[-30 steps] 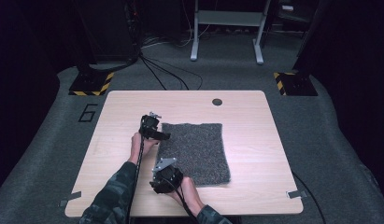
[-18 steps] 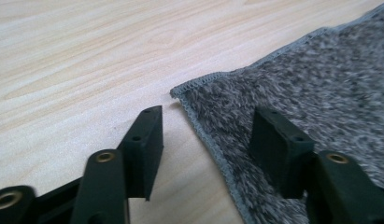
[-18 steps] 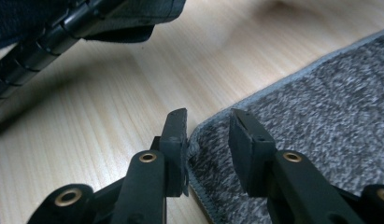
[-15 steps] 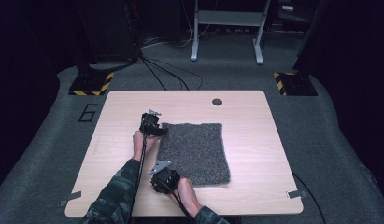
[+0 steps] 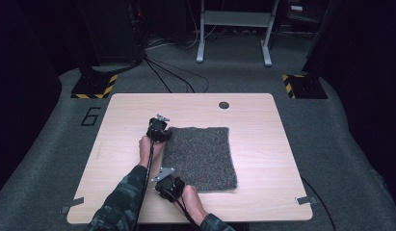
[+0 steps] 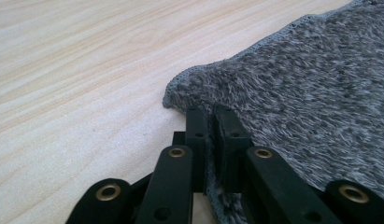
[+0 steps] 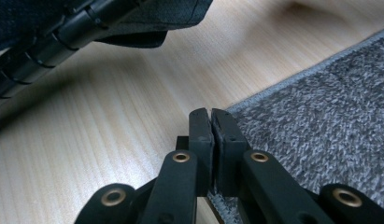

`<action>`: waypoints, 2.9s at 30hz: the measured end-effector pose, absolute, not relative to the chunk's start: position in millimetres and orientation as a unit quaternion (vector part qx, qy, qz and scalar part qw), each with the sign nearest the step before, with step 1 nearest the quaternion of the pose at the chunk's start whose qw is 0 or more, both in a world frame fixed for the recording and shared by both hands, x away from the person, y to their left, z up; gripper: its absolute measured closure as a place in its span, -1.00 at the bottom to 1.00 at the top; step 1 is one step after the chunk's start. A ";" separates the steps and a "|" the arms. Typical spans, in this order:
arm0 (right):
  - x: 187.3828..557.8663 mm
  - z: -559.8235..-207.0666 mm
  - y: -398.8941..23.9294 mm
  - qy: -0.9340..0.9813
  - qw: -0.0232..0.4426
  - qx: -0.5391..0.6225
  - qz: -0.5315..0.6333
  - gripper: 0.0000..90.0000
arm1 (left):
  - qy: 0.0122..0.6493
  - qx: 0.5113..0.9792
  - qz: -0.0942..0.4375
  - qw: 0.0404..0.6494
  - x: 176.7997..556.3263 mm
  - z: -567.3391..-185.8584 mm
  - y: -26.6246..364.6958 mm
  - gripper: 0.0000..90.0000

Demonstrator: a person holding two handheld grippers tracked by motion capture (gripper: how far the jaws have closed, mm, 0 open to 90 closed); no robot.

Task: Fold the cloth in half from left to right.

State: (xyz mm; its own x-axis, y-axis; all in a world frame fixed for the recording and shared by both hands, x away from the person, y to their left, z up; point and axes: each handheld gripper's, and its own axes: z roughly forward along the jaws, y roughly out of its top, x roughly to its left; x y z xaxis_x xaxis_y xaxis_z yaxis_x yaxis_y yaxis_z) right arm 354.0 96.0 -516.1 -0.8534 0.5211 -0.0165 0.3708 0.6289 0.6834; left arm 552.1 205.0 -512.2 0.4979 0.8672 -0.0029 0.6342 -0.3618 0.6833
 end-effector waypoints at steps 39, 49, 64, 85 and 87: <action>313.0 -438.7 74.3 0.840 0.138 0.214 0.480 0.97 | 0.435 0.813 0.227 0.313 522.9 -423.8 219.1 0.92; 309.8 -432.2 50.1 0.823 0.142 0.240 0.495 0.97 | 0.429 0.816 0.225 0.316 527.2 -418.8 203.8 0.91; 307.2 -438.7 1.6 0.821 0.164 0.282 0.469 0.97 | 0.411 0.821 0.215 0.334 535.0 -424.6 161.7 0.91; 305.0 -449.6 -32.5 0.815 0.170 0.321 0.451 0.97 | 0.377 0.834 0.211 0.344 535.4 -430.3 121.5 0.91; 304.2 -452.1 -34.1 0.813 0.170 0.328 0.451 0.97 | 0.375 0.835 0.208 0.344 536.7 -433.5 116.9 0.91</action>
State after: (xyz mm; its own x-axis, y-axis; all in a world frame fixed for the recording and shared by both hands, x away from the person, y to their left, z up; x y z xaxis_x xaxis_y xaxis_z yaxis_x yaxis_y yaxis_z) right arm 304.2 -34.1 -452.1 -0.7276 0.6858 0.0193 0.3793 0.3787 0.8442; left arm 536.7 116.9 -433.5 0.6318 0.7699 0.0899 0.4829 -0.4817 0.7313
